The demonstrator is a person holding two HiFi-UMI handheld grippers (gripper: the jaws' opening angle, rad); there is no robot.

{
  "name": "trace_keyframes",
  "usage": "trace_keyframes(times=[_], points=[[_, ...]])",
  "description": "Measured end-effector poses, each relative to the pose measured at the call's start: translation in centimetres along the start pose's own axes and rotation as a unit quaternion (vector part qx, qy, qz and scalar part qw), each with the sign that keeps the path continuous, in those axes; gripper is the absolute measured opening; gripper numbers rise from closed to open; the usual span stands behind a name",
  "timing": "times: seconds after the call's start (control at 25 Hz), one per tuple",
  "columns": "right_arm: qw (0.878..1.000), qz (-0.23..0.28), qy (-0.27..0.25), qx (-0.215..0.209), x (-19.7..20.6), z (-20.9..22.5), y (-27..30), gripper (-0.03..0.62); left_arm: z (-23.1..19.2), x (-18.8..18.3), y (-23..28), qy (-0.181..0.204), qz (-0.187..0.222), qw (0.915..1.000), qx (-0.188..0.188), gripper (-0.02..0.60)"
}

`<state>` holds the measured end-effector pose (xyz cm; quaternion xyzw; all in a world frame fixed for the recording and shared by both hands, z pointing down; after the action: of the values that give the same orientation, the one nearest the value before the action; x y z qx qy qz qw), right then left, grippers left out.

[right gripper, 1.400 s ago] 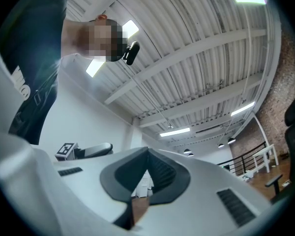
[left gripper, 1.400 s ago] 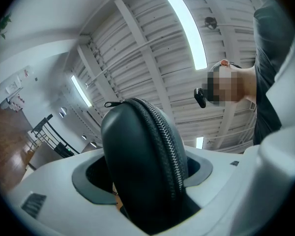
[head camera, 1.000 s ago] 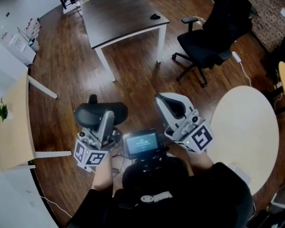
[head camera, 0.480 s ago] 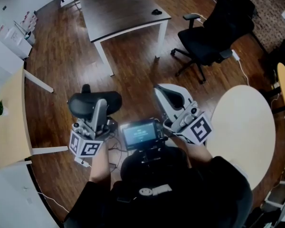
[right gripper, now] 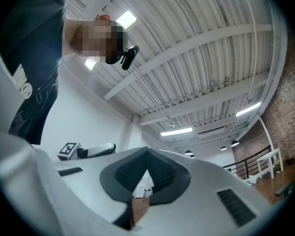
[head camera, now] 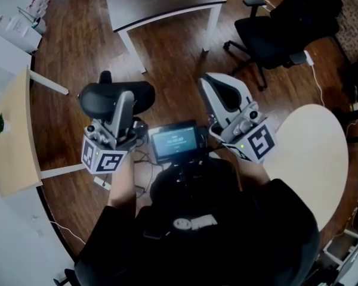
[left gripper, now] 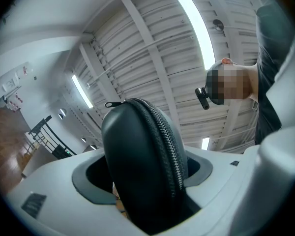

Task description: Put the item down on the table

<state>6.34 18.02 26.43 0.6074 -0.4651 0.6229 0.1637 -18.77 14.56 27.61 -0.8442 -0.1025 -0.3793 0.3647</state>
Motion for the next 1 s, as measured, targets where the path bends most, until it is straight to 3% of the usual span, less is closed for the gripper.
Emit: trace_keyframes(times=[0.12, 0.36, 1.0], points=[[1.0, 0.003, 0.015, 0.007, 0.7, 5.1, -0.5, 0.002, -0.8, 2.4, 4.3, 0.0, -0.011, 0.9999, -0.008, 0.334], [0.999, 0.006, 0.038, 0.012, 1.9, 10.4, -1.9, 0.002, -1.1, 5.2, 8.9, 0.007, -0.022, 0.9997, -0.009, 0.334], [0.997, 0.028, 0.065, 0.006, 4.0, 18.9, -5.4, 0.002, -0.2, 11.1, 15.4, 0.042, -0.043, 0.9981, -0.015, 0.331]])
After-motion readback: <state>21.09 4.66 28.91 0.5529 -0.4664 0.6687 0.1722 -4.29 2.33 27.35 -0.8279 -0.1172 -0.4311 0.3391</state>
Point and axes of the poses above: the fingertips, and each gripper's own axes: y forward along the fingers, z to its right, x out of its underside, the point moved 7 cm from there along -y, backward along the fingers, and after that the axes turned 9 degrees about -x, right-handed, at the moved point
